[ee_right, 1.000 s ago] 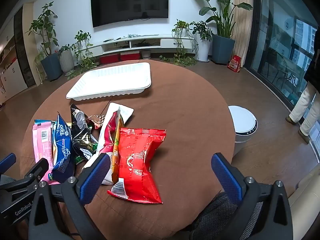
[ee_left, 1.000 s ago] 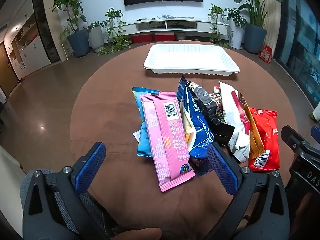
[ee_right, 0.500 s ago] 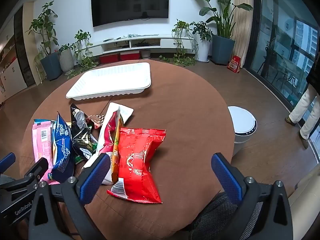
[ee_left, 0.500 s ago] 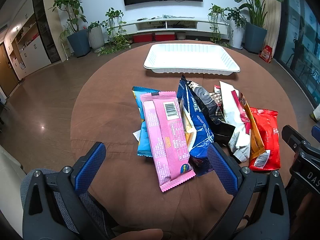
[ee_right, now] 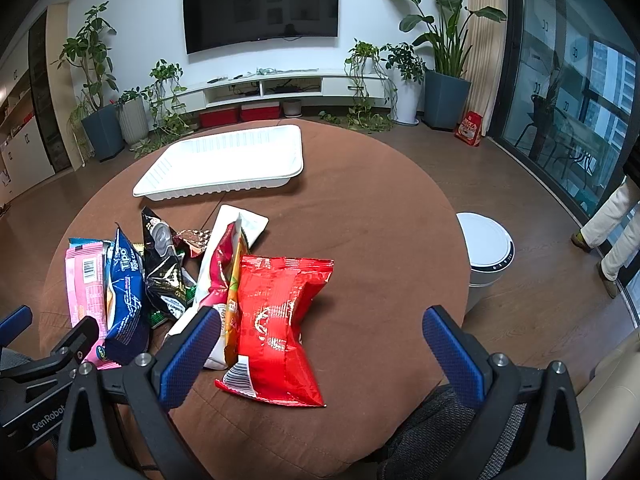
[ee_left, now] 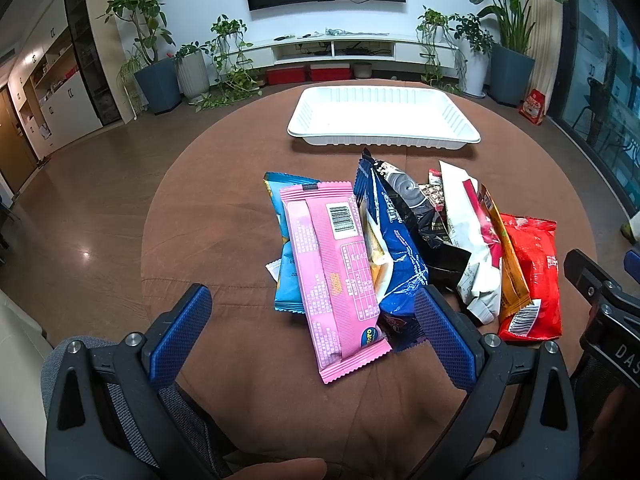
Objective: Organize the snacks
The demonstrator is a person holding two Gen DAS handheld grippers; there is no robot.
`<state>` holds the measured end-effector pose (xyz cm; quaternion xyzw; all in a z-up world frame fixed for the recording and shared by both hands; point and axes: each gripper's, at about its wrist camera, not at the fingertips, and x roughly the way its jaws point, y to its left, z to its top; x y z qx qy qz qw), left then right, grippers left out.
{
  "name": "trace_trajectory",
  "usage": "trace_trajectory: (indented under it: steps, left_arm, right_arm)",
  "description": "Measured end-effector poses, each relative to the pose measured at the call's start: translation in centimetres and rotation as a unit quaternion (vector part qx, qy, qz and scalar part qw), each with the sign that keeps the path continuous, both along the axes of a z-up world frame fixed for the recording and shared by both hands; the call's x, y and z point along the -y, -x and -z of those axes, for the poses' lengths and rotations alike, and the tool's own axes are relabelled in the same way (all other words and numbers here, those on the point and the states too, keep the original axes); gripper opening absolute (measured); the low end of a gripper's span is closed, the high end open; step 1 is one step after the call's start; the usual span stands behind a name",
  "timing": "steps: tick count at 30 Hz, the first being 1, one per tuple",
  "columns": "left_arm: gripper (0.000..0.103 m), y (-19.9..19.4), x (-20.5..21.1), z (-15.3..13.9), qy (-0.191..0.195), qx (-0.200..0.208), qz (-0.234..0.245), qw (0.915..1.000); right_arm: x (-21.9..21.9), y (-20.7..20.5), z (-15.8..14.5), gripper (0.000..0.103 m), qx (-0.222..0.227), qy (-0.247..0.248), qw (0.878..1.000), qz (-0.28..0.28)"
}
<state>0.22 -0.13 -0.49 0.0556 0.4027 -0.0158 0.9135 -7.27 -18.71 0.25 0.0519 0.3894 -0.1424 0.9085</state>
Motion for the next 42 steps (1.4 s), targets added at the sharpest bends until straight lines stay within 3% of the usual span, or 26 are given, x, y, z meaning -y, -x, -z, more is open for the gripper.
trace_trajectory:
  steps: [42]
  left_arm:
    - [0.103,0.11,-0.09,-0.14,0.002,-0.001,0.001,1.0000]
  right_arm:
    - [-0.09,-0.20,0.02,0.103,0.000,0.002,1.000,0.000]
